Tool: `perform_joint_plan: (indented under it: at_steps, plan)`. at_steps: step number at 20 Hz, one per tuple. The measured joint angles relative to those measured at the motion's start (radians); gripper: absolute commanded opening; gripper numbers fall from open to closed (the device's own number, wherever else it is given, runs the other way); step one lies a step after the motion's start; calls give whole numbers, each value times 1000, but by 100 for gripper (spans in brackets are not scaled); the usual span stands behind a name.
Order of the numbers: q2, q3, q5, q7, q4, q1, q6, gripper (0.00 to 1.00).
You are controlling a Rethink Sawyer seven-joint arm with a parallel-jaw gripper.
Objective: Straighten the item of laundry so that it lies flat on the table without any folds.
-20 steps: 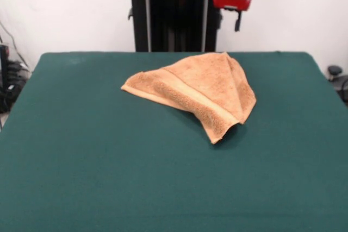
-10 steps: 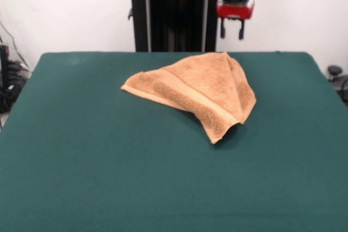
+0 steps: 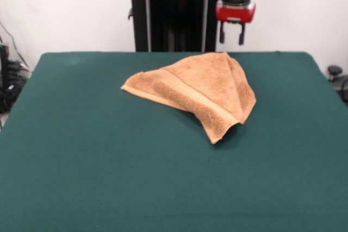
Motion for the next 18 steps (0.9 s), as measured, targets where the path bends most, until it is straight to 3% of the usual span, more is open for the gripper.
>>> perform_joint_plan:
  at_steps: [3, 8, 18]
  plan:
    - [-138, -1, 28, 0, 30, 2, 189, 100]
    - [-283, -3, 29, 0, 43, 6, 387, 100]
    - [-396, -12, 29, 0, 43, 7, 450, 100]
